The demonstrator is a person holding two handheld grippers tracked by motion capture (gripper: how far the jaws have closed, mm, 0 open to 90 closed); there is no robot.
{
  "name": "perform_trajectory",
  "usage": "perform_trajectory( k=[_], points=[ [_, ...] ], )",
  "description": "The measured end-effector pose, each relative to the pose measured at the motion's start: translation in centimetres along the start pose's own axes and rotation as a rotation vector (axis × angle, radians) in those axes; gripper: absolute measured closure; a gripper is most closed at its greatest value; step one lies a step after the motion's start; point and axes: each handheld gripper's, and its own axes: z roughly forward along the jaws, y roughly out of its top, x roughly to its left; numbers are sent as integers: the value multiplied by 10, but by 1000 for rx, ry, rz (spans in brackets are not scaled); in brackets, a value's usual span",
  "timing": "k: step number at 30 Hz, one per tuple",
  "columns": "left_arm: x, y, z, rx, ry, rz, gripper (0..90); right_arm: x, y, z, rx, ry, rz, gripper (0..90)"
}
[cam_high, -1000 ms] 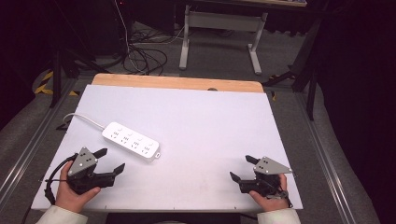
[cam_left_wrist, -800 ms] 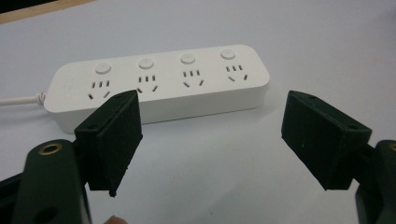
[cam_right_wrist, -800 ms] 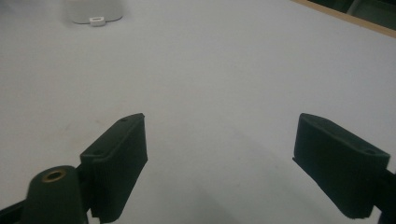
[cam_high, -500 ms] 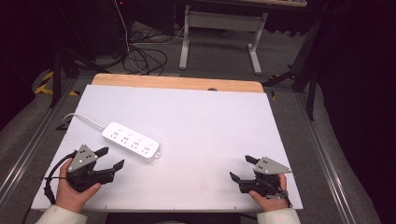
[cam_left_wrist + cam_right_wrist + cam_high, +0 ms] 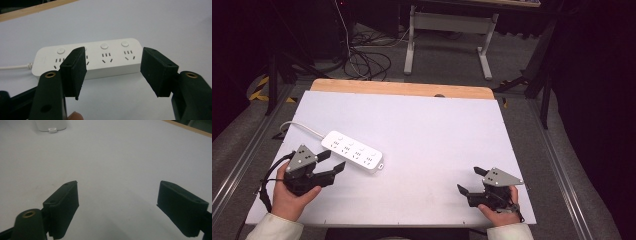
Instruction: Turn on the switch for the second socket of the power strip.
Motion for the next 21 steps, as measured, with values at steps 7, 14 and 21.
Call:
perform_trajectory(
  k=[7,14,21],
  points=[
    [6,10,2,1,0,-13,376,0,0,1,1,2,0,177],
    [9,16,9,13,-6,-29,377,0,0,1,3,5,1,177],
    [10,26,16,14,-4,-29,378,0,-1,1,4,6,0,177]
  ],
)
